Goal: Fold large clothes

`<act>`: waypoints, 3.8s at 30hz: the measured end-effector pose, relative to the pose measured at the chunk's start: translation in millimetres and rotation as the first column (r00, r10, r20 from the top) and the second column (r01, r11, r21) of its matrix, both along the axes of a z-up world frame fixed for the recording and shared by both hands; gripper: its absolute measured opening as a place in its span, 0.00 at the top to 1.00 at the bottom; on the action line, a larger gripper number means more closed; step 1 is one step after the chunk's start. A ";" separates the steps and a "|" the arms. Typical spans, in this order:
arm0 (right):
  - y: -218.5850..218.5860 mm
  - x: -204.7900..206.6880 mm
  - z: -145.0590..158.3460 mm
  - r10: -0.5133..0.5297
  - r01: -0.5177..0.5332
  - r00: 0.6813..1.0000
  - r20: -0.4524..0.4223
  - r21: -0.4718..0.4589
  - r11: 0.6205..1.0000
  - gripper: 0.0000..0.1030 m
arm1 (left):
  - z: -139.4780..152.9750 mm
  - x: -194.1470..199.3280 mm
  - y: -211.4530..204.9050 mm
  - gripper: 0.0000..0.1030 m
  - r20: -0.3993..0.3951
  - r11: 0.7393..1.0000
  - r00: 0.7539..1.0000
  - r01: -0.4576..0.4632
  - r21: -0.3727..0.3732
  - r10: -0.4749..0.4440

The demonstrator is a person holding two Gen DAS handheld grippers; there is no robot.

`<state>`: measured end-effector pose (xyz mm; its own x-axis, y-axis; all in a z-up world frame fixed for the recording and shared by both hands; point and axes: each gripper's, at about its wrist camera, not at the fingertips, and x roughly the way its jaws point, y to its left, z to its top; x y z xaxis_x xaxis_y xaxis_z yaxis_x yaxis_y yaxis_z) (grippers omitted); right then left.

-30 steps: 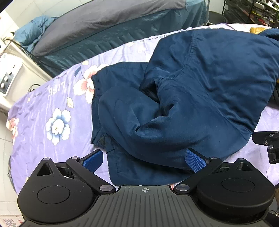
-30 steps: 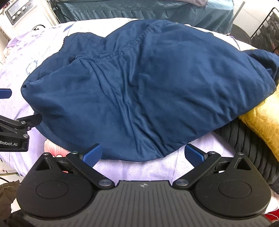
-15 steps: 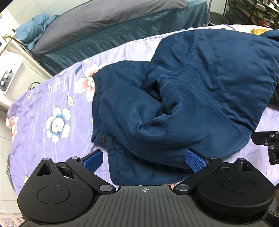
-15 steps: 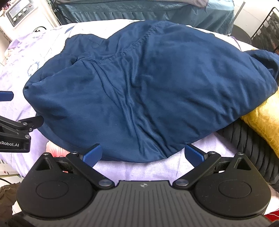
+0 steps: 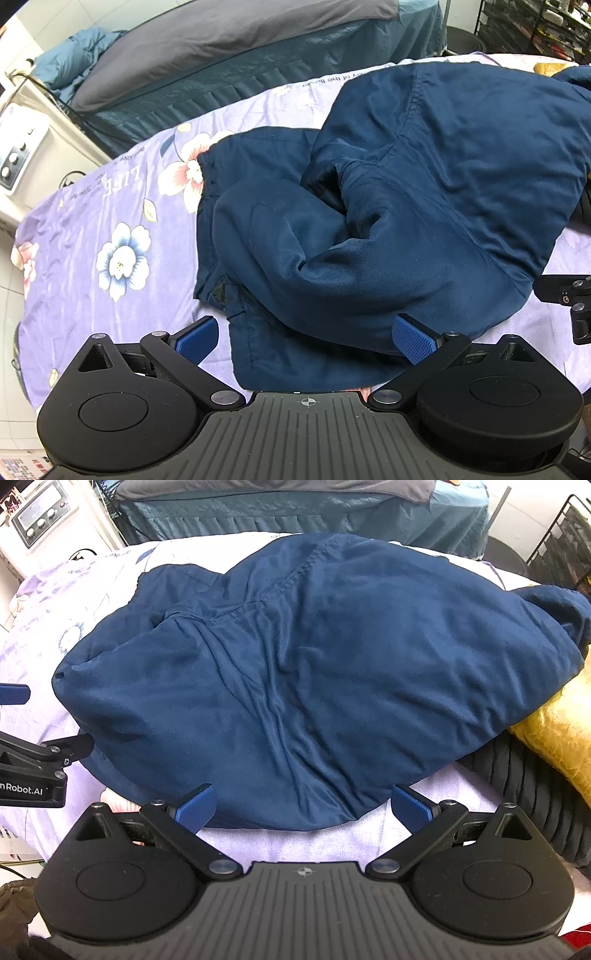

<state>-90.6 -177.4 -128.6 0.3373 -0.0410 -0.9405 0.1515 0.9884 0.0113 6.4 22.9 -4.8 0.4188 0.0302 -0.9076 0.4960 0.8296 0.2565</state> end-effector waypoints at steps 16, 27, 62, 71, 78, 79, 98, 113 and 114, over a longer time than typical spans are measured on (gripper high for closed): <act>14.5 18.9 14.9 -0.038 0.030 0.990 0.137 0.058 0.998 0.02 | 2.1 23.0 67.8 0.00 0.072 0.990 0.993 -0.083 -0.110 0.091; 81.6 145.4 -34.5 -0.031 0.031 0.999 0.031 -0.014 0.999 0.02 | -2.0 27.8 181.2 0.00 0.064 0.950 0.953 -0.286 -0.126 0.295; -63.6 -172.4 -11.2 -0.593 0.603 0.796 0.117 -0.082 0.793 0.28 | -96.4 177.7 61.2 0.00 -0.010 0.958 0.987 0.150 -0.245 -0.158; -39.8 -204.1 1.0 -0.478 0.488 0.873 0.103 -0.152 0.859 0.20 | -98.0 208.0 39.5 0.00 -0.083 0.857 0.938 0.269 -0.440 -0.337; -39.6 -231.6 5.6 -0.504 0.511 0.859 0.084 -0.111 0.852 0.20 | -167.2 222.4 -11.0 0.00 -0.192 0.905 0.902 0.332 -0.265 -0.387; -36.9 -240.6 6.0 -0.506 0.512 0.859 0.080 -0.107 0.852 0.20 | -169.8 220.6 -13.3 0.00 -0.174 0.905 0.905 0.337 -0.258 -0.387; 60.5 -226.5 171.8 -0.022 -0.011 0.906 0.422 0.076 0.997 0.82 | -7.6 146.8 110.3 0.57 -0.014 0.791 0.985 0.129 -0.598 -0.171; -29.1 -106.2 292.1 -0.067 -0.516 0.602 0.796 0.451 0.728 0.83 | 155.6 30.6 287.0 0.27 0.352 0.881 0.885 -0.122 -0.458 0.305; -46.5 -103.3 302.0 -0.075 -0.517 0.596 0.799 0.454 0.726 0.83 | 143.6 30.9 282.3 0.19 0.320 0.883 0.896 -0.144 -0.447 0.309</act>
